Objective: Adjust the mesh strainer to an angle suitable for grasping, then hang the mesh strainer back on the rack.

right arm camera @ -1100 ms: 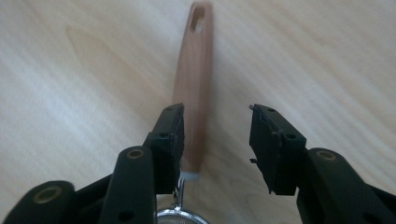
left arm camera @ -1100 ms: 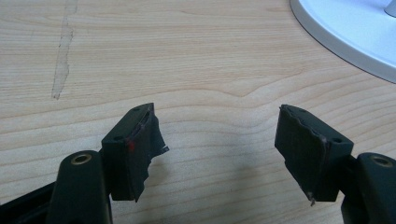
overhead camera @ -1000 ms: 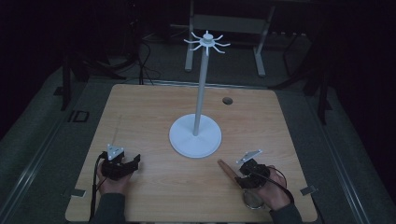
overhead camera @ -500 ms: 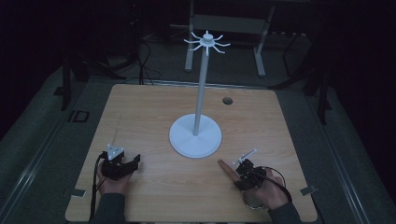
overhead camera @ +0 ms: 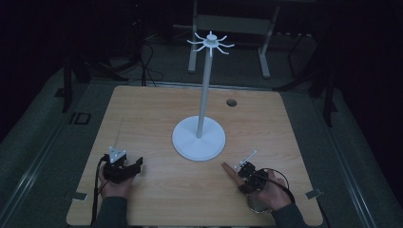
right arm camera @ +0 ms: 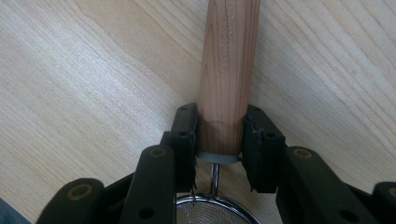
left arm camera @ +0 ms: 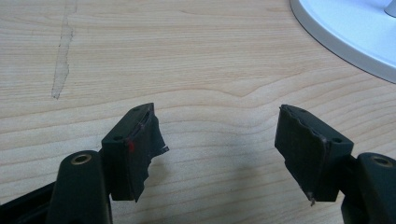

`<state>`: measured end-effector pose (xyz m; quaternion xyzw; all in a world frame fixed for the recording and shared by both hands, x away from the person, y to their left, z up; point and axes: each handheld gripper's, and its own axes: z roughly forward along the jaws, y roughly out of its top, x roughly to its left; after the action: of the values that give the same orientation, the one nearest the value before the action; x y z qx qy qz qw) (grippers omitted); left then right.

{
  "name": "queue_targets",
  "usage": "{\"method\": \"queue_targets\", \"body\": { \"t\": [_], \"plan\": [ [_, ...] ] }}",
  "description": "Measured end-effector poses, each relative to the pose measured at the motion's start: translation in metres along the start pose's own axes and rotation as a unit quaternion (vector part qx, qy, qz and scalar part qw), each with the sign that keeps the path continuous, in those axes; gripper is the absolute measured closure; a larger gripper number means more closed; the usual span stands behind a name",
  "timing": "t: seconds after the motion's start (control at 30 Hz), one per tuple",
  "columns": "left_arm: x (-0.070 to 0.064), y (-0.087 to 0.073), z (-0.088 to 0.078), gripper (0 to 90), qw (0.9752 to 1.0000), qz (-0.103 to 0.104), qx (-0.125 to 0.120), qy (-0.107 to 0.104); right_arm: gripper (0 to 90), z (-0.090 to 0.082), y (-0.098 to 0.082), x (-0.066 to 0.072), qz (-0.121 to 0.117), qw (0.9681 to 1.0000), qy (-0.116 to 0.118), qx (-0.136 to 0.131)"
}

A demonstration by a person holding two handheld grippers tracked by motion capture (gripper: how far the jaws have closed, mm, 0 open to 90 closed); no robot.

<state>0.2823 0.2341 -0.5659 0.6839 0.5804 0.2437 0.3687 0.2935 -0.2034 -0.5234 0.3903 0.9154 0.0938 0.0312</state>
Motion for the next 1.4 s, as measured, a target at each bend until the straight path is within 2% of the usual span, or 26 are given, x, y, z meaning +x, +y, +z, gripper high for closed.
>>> {"method": "queue_targets", "body": {
  "t": [0.13, 0.23, 0.33, 0.47, 0.63, 0.7, 0.73, 0.77, 0.9, 1.07, 1.17, 1.3, 1.33, 1.4],
  "plan": [
    [0.0, 0.0, 0.0, 30.2, 1.0, 0.0, 0.0, 0.0, 67.2, 0.0, 0.001, -0.001, -0.003, 1.0, 0.003, 0.005],
    [0.0, 0.0, 0.0, 30.2, 1.0, 0.0, 0.0, -0.001, 68.9, 0.0, 0.002, 0.003, -0.013, 0.9998, -0.009, 0.011],
    [0.0, 0.0, 0.0, 30.2, 1.0, -0.001, 0.0, -0.001, 69.3, 0.0, 0.002, 0.004, -0.015, 0.9998, -0.006, 0.007],
    [0.0, 0.0, 0.0, 30.2, 1.0, -0.001, -0.001, -0.001, 69.3, -0.001, 0.0, 0.004, -0.013, 0.9999, -0.002, -0.007],
    [0.0, 0.0, 0.0, 30.2, 1.0, -0.001, -0.001, -0.001, 69.3, -0.006, -0.001, 0.002, 0.001, 0.9994, -0.004, -0.034],
    [0.0, 0.0, 0.0, 30.2, 1.0, 0.0, -0.001, -0.001, 69.3, -0.006, -0.001, 0.002, 0.001, 0.9994, -0.004, -0.034],
    [0.0, 0.0, 0.0, 30.2, 1.0, 0.001, -0.001, 0.0, 69.3, -0.01, -0.002, 0.002, 0.009, 0.9982, -0.004, -0.059],
    [0.0, 0.0, 0.0, 30.2, 1.0, 0.001, 0.0, 0.0, 69.3, -0.01, -0.002, 0.001, 0.011, 0.9977, -0.003, -0.067],
    [0.0, 0.0, 0.0, 30.2, 1.0, 0.0, 0.0, 0.0, 69.3, -0.011, -0.003, 0.0, 0.013, 0.997, 0.003, -0.076],
    [0.0, 0.0, 0.0, 30.2, 1.0, 0.001, 0.0, 0.0, 69.4, -0.013, -0.003, -0.002, 0.026, 0.9928, 0.002, -0.117],
    [0.0, 0.0, 0.0, 30.2, 1.0, 0.0, -0.001, 0.0, 69.4, -0.014, -0.002, -0.004, 0.031, 0.991, 0.001, -0.131],
    [0.0, 0.0, 0.0, 30.2, 1.0, 0.0, 0.0, 0.001, 69.3, -0.017, 0.0, -0.005, 0.033, 0.986, 0.0, -0.164],
    [0.0, 0.0, 0.0, 30.2, 1.0, 0.001, 0.0, 0.001, 69.3, -0.018, 0.0, -0.005, 0.03, 0.9833, -0.003, -0.179],
    [0.0, 0.0, 0.0, 30.2, 1.0, 0.001, 0.001, 0.001, 69.4, -0.019, 0.001, -0.005, 0.031, 0.9805, -0.007, -0.194]
  ]
}}
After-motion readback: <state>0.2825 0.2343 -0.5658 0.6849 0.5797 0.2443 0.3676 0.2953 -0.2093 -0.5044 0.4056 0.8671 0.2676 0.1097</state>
